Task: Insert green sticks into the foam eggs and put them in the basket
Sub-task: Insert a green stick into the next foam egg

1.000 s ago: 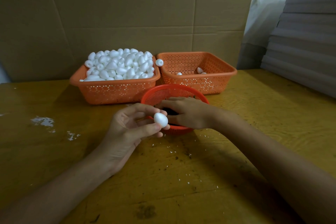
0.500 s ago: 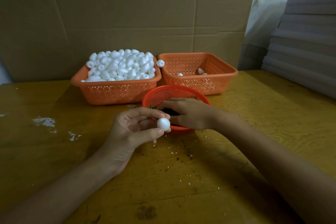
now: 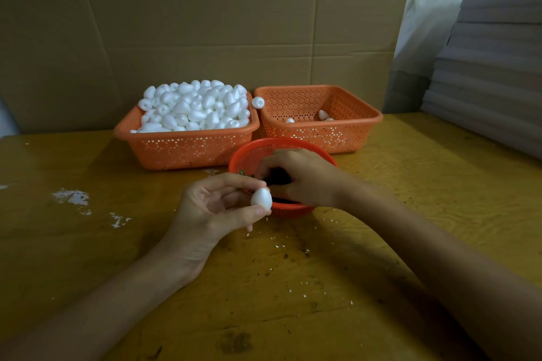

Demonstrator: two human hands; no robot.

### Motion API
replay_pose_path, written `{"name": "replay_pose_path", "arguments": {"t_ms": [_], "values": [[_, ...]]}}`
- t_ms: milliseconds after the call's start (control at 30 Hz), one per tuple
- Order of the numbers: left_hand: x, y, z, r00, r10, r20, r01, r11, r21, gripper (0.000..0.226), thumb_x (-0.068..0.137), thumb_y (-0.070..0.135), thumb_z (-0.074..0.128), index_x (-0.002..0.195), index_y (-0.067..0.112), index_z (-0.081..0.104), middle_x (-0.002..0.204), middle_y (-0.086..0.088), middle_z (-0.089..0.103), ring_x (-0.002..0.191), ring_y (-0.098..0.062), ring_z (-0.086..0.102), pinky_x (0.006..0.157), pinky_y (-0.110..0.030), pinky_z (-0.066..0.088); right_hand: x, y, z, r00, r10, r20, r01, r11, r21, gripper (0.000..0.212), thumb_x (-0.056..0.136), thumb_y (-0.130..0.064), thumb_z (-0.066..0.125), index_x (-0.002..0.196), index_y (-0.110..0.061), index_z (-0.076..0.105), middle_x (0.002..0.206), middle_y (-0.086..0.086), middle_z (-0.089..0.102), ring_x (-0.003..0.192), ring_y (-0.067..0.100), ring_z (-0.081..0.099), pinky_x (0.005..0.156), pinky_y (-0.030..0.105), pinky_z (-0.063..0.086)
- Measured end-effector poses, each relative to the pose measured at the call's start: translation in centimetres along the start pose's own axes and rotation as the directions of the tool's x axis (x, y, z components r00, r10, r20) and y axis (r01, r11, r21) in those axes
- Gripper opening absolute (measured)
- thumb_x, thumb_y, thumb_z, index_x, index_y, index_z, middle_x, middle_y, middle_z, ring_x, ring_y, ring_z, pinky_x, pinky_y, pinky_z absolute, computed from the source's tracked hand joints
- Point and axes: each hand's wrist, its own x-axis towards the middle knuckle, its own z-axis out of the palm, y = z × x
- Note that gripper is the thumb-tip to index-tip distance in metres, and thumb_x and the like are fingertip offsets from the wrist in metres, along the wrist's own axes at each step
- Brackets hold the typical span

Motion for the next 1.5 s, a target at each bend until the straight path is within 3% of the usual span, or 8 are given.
{"name": "replay_pose_path", "arguments": {"t_ms": [200, 400, 567, 833, 1067, 1233, 1500], "values": [[0.2, 0.2, 0.0, 0.998, 0.001, -0.066, -0.006, 0.997, -0.076, 0.033, 0.072, 0.022, 0.086, 0.104, 0.015, 0.079, 0.105, -0.023, 0.075, 0.091, -0.036, 0.075, 0.059, -0.029, 0.056, 0.0, 0.0, 0.6, 0.987, -0.055, -0.151, 0.054, 0.999, -0.005, 0.011, 0.091, -0.02, 0.077, 0.102, -0.019, 0.075, 0.098, -0.01, 0.072, 0.092, 0.009, 0.064, 0.081, 0.039, 0.052], [0.6, 0.3, -0.4, 0.991, -0.01, -0.136, -0.015, 0.984, -0.179, 0.036, 0.069, 0.021, 0.091, 0.103, 0.016, 0.079, 0.104, -0.02, 0.076, 0.088, -0.031, 0.075, 0.058, -0.027, 0.055, 0.1, 0.3, 1.0, 0.962, 0.0, -0.275, 0.011, 0.999, 0.038, 0.009, 0.09, -0.02, 0.076, 0.099, -0.018, 0.073, 0.097, -0.008, 0.073, 0.091, 0.013, 0.066, 0.082, 0.041, 0.052], [0.8, 0.2, -0.8, 0.985, -0.003, -0.171, -0.033, 0.978, -0.207, 0.049, 0.071, 0.019, 0.087, 0.119, 0.018, 0.077, 0.109, -0.022, 0.075, 0.091, -0.028, 0.074, 0.063, -0.026, 0.057, 0.3, 0.7, 0.6, 0.961, 0.06, -0.269, 0.003, 0.973, 0.23, 0.01, 0.09, -0.018, 0.08, 0.099, -0.017, 0.078, 0.092, -0.007, 0.076, 0.088, 0.006, 0.07, 0.086, 0.038, 0.056], [1.3, 0.0, -1.5, 0.946, 0.018, -0.324, -0.089, 0.974, -0.207, 0.03, 0.071, 0.014, 0.088, 0.101, 0.017, 0.081, 0.105, -0.018, 0.077, 0.092, -0.024, 0.074, 0.077, -0.026, 0.06, 0.0, 1.1, 0.1, 0.961, 0.093, -0.262, 0.057, 0.857, 0.512, 0.024, 0.081, -0.012, 0.088, 0.099, -0.011, 0.073, 0.088, -0.001, 0.081, 0.088, 0.011, 0.078, 0.091, 0.041, 0.062], [1.3, 0.1, -1.4, 0.938, 0.01, -0.348, -0.077, 0.981, -0.179, 0.032, 0.065, 0.019, 0.089, 0.096, 0.019, 0.082, 0.106, -0.021, 0.078, 0.093, -0.027, 0.078, 0.078, -0.027, 0.062, -0.2, 0.9, -0.2, 0.976, 0.025, -0.214, 0.105, 0.813, 0.573, 0.026, 0.081, -0.002, 0.085, 0.099, 0.001, 0.067, 0.089, 0.008, 0.081, 0.09, 0.018, 0.079, 0.091, 0.035, 0.062], [1.3, 0.1, -1.1, 0.931, 0.023, -0.364, -0.075, 0.989, -0.129, 0.031, 0.068, 0.015, 0.087, 0.098, 0.017, 0.08, 0.104, -0.02, 0.079, 0.09, -0.027, 0.078, 0.074, -0.025, 0.062, -0.2, 0.5, -0.1, 0.977, -0.017, -0.214, 0.14, 0.804, 0.578, 0.029, 0.08, 0.002, 0.085, 0.095, 0.006, 0.061, 0.089, 0.015, 0.079, 0.089, 0.025, 0.079, 0.091, 0.044, 0.063], [1.0, 0.1, -0.9, 0.936, 0.105, -0.336, -0.107, 0.994, 0.013, 0.036, 0.066, 0.026, 0.091, 0.1, 0.021, 0.081, 0.103, -0.014, 0.08, 0.09, -0.029, 0.078, 0.071, -0.025, 0.061, -0.3, -0.2, 0.0, 0.979, -0.017, -0.201, 0.132, 0.807, 0.576, 0.032, 0.08, 0.001, 0.086, 0.093, 0.005, 0.058, 0.088, 0.016, 0.079, 0.087, 0.023, 0.079, 0.09, 0.045, 0.062]]}}
